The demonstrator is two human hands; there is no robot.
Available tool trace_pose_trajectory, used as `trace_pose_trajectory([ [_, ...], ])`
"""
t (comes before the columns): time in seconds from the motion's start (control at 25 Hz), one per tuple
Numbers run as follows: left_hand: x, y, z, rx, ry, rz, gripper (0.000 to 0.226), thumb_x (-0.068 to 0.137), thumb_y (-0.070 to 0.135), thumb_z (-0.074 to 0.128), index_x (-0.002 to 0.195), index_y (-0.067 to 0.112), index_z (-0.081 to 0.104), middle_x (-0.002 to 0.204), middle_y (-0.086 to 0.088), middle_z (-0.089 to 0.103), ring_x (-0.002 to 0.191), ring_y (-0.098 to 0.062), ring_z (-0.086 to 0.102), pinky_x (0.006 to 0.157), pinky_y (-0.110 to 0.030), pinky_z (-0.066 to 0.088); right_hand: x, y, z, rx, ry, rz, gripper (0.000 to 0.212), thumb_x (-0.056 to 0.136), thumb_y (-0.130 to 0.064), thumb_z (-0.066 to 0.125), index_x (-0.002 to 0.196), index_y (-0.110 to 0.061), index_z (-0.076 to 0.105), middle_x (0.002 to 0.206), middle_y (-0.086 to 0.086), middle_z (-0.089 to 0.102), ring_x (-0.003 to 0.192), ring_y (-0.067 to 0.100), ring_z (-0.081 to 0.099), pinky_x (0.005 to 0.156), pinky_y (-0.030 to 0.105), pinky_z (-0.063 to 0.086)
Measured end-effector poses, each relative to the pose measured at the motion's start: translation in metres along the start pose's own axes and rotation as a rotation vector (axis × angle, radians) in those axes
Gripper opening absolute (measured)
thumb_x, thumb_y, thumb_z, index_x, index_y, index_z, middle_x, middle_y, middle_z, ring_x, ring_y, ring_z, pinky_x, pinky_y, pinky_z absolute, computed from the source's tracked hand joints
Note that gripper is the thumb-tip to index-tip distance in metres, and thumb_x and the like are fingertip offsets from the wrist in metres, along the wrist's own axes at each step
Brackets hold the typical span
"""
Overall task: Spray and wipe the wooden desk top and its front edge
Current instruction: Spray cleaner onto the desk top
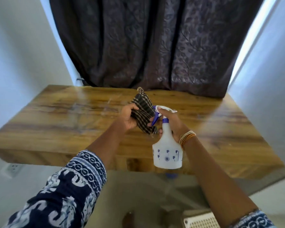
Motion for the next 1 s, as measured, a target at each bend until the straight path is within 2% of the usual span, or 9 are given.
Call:
trace_pose_trajectory([
  [0.16, 0.04, 0.041, -0.055, 0.037, 0.052, -0.006, 0.04, 0.084, 0.005, 0.037, 0.12, -0.001, 0.053, 0.114, -0.021, 0.061, 0.104, -0.035, 0.058, 0.09, -0.047, 0.048, 0.056, -0.005, 0.038, -0.079, 0.023, 0.013, 0.057, 0.094, -0.057, 0.052, 0.097, -0.004, 0.071, 0.089, 0.021, 0.074, 0.041, 0.017, 0.053, 0.044, 0.023, 0.043],
  [0.28, 0.068, 0.064, -0.088, 0.071, 0.076, -0.018, 0.066, 0.066, 0.004, 0.053, 0.132, 0.001, 0.046, 0.127, -0.021, 0.057, 0.117, -0.037, 0.054, 0.102, -0.051, 0.043, 0.092, -0.012, 0.06, -0.088, 0.044, -0.019, 0.048, 0.099, -0.051, 0.047, 0.102, -0.007, 0.065, 0.073, 0.016, 0.069, 0.037, 0.014, 0.054, 0.039, 0.021, 0.041],
  [0.36, 0.084, 0.075, -0.098, 0.095, 0.066, -0.032, 0.078, 0.057, 0.006, 0.056, 0.135, 0.001, 0.045, 0.13, -0.021, 0.056, 0.119, -0.038, 0.053, 0.103, -0.051, 0.043, 0.111, -0.017, 0.07, -0.084, 0.055, -0.051, 0.042, 0.101, -0.046, 0.043, 0.092, -0.011, 0.063, 0.062, 0.01, 0.062, 0.037, 0.012, 0.053, 0.037, 0.02, 0.04],
  [0.44, 0.096, 0.085, -0.107, 0.098, 0.08, -0.029, 0.074, 0.06, 0.005, 0.054, 0.134, 0.001, 0.046, 0.127, -0.021, 0.056, 0.116, -0.037, 0.053, 0.1, -0.05, 0.045, 0.128, -0.018, 0.081, -0.087, 0.032, -0.048, 0.04, 0.102, -0.045, 0.042, 0.088, -0.014, 0.063, 0.06, 0.009, 0.06, 0.037, 0.012, 0.053, 0.037, 0.02, 0.04],
  [0.6, 0.108, 0.097, -0.12, 0.119, 0.102, -0.033, 0.065, 0.067, 0.005, 0.051, 0.131, 0.002, 0.046, 0.126, -0.024, 0.057, 0.116, -0.04, 0.054, 0.102, -0.054, 0.043, 0.15, -0.025, 0.095, -0.118, -0.031, -0.039, 0.043, 0.1, -0.047, 0.044, 0.115, -0.013, 0.064, 0.084, 0.018, 0.068, 0.044, 0.014, 0.061, 0.04, 0.022, 0.044],
  [0.72, 0.114, 0.106, -0.126, 0.096, 0.127, -0.021, 0.057, 0.07, 0.003, 0.049, 0.127, 0.001, 0.05, 0.123, -0.023, 0.058, 0.115, -0.04, 0.054, 0.101, -0.052, 0.044, 0.165, -0.026, 0.096, -0.182, -0.002, -0.038, 0.044, 0.1, -0.049, 0.044, 0.098, -0.012, 0.068, 0.074, 0.016, 0.067, 0.038, 0.014, 0.056, 0.039, 0.022, 0.043],
  [0.8, 0.118, 0.111, -0.129, 0.068, 0.12, -0.016, 0.064, 0.064, 0.003, 0.052, 0.128, -0.001, 0.051, 0.126, -0.024, 0.058, 0.117, -0.039, 0.054, 0.1, -0.051, 0.044, 0.175, -0.026, 0.093, -0.234, 0.037, -0.061, 0.05, 0.099, -0.052, 0.045, 0.083, -0.009, 0.065, 0.065, 0.015, 0.062, 0.037, 0.017, 0.052, 0.039, 0.024, 0.042],
  [0.88, 0.122, 0.116, -0.131, 0.054, 0.116, -0.012, 0.071, 0.059, 0.003, 0.053, 0.129, -0.002, 0.05, 0.13, -0.024, 0.056, 0.12, -0.04, 0.053, 0.103, -0.052, 0.043, 0.182, -0.026, 0.092, -0.248, 0.035, -0.076, 0.051, 0.098, -0.052, 0.046, 0.082, -0.006, 0.063, 0.065, 0.014, 0.061, 0.038, 0.016, 0.053, 0.04, 0.024, 0.042],
  [1.0, 0.127, 0.123, -0.132, 0.076, 0.128, 0.003, 0.049, 0.07, 0.0, 0.045, 0.118, -0.003, 0.055, 0.123, -0.022, 0.058, 0.118, -0.038, 0.053, 0.107, -0.053, 0.039, 0.185, -0.03, 0.096, -0.211, -0.039, -0.078, 0.043, 0.099, -0.05, 0.045, 0.09, -0.014, 0.067, 0.071, 0.014, 0.068, 0.04, 0.016, 0.056, 0.039, 0.022, 0.043],
])
Point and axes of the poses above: each hand's wrist, its own x-axis towards the middle knuckle, its own z-axis out of the palm, y = z × x, the point moved 9 cm from there along x, towards the middle knuckle
